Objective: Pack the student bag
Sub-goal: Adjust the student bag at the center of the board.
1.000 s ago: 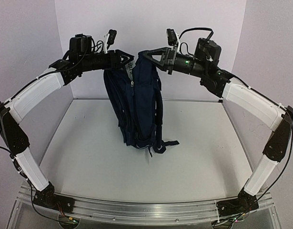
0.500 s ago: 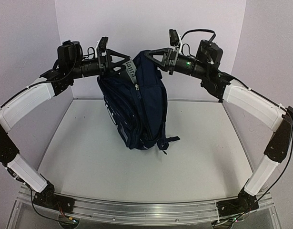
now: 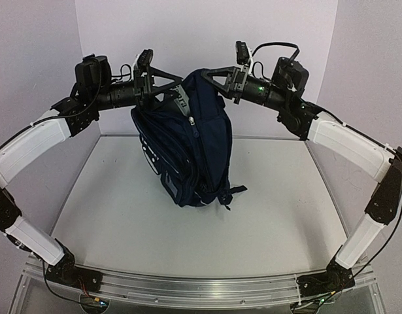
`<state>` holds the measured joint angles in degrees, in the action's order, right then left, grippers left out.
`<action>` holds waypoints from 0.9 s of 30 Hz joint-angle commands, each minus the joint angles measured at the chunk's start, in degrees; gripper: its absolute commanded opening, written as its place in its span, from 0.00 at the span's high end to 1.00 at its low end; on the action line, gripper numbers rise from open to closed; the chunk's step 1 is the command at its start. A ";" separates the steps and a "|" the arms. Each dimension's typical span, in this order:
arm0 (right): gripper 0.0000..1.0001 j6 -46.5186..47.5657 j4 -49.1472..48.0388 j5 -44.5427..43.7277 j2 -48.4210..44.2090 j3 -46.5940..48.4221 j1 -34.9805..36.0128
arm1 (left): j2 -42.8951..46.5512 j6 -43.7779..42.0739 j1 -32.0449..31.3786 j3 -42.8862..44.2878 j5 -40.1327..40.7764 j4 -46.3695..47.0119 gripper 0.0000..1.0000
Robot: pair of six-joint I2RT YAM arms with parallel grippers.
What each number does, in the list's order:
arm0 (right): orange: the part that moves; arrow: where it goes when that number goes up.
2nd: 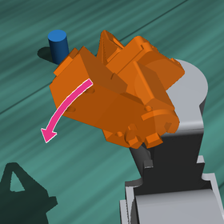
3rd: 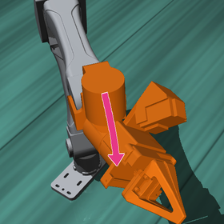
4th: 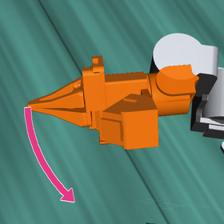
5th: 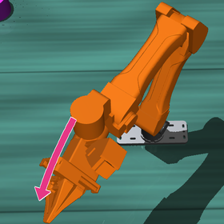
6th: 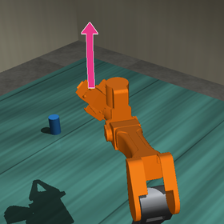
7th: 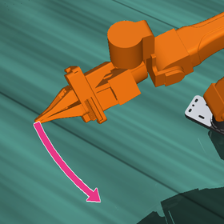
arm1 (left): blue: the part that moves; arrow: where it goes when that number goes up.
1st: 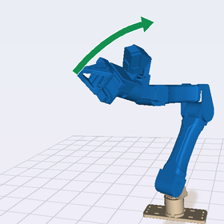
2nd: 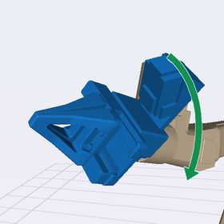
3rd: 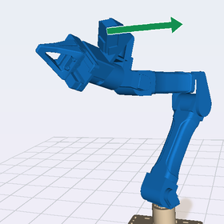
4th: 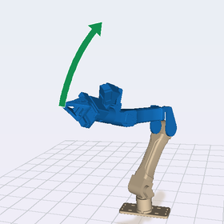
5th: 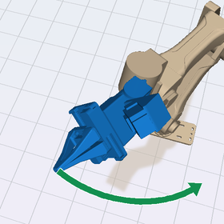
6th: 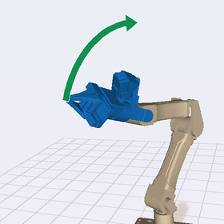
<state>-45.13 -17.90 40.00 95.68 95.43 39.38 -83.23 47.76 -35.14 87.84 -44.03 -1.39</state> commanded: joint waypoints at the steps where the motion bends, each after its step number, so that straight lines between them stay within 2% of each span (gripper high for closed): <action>1: 1.00 -0.80 -10.98 -1.76 -5.40 1.05 -0.40 | -3.97 1.98 -2.04 3.60 -2.10 -1.16 0.24; 7: 1.00 -1.58 -11.90 -1.11 -5.71 0.83 -0.43 | -9.48 3.09 -3.05 7.07 -4.58 0.10 0.22; 10: 1.00 -1.96 -12.65 -0.47 -6.02 0.05 -0.43 | -10.59 4.92 -3.27 6.63 -5.33 7.61 0.22; 14: 1.00 -4.24 -16.63 1.46 -6.54 -1.85 -0.42 | -10.58 2.42 -3.26 5.26 2.64 12.50 0.22; 18: 1.00 -5.22 -18.56 3.03 -7.41 -2.96 -0.44 | -11.78 4.67 -3.18 4.46 6.58 23.05 0.23; 27: 1.00 -5.24 -19.55 4.39 -9.62 -6.06 -0.44 | -11.83 -5.49 -2.13 6.26 23.52 23.65 0.24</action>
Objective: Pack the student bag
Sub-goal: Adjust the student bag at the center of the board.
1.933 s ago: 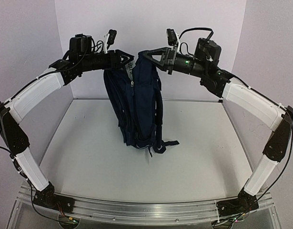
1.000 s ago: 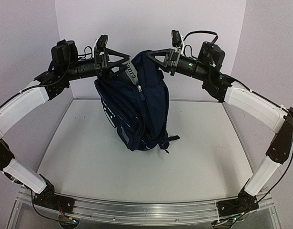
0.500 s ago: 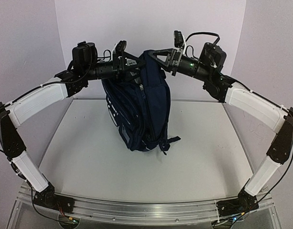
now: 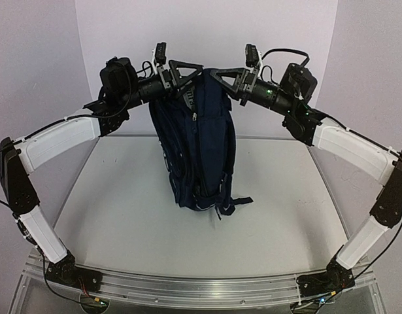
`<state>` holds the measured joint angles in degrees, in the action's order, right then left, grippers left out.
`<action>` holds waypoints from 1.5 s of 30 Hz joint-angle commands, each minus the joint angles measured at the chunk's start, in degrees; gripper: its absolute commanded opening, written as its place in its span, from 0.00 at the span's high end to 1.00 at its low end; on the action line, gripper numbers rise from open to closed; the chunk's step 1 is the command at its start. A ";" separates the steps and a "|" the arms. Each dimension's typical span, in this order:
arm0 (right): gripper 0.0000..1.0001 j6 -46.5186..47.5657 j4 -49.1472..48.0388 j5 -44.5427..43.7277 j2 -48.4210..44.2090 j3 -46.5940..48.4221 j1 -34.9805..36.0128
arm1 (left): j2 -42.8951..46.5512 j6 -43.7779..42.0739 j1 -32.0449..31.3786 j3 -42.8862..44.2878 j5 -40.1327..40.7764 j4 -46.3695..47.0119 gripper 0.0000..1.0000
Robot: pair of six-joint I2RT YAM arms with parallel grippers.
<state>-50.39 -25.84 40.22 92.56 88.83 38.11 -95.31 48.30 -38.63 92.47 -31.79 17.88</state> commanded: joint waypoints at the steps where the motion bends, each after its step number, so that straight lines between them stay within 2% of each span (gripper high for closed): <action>1: 1.00 -0.05 -11.61 4.28 -6.51 0.33 0.82 | 0.05 -7.10 1.57 2.58 12.25 4.13 0.24; 3: 1.00 -0.39 -11.62 4.86 -6.44 -0.07 0.84 | -1.21 -8.61 2.71 5.61 12.51 2.51 0.24; 8: 1.00 -1.19 -11.59 6.20 -5.35 -0.44 0.82 | -7.01 -5.46 6.77 13.90 6.24 0.35 0.24; 12: 1.00 -1.08 -11.38 4.99 -4.58 -0.93 0.81 | -10.01 -5.83 7.63 17.66 2.32 -1.78 0.24; 17: 1.00 0.62 -9.80 -2.19 -4.72 -1.42 0.74 | -5.83 -10.12 7.61 15.39 3.51 -10.82 0.23; 23: 1.00 0.98 -8.75 -5.54 -2.00 1.08 0.78 | 3.92 -16.40 7.62 5.86 4.79 -24.63 0.21; 26: 1.00 2.05 -6.18 -7.58 -0.55 2.85 0.74 | 10.62 -23.26 6.33 -2.26 2.17 -24.95 0.23; 29: 1.00 2.96 -4.27 -8.73 1.27 4.52 0.76 | 16.42 -32.40 3.10 -5.78 5.09 -27.70 0.23; 36: 1.00 4.65 -1.28 -10.07 4.86 8.15 0.77 | 19.98 -39.07 2.33 -2.17 9.07 -35.00 0.18; 41: 1.00 7.79 2.06 -3.58 8.33 13.61 0.77 | 16.69 -43.49 2.33 4.26 8.00 -43.77 0.17; 43: 1.00 8.66 2.94 -3.58 8.60 14.14 0.74 | 14.44 -42.88 2.33 7.30 6.80 -46.76 0.20; 45: 1.00 9.98 4.87 -6.61 8.00 13.91 0.74 | 13.01 -40.43 2.17 7.90 2.73 -45.74 0.29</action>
<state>-44.56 -20.71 34.51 101.58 99.14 38.92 -78.88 8.19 -36.38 95.94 -24.33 -23.57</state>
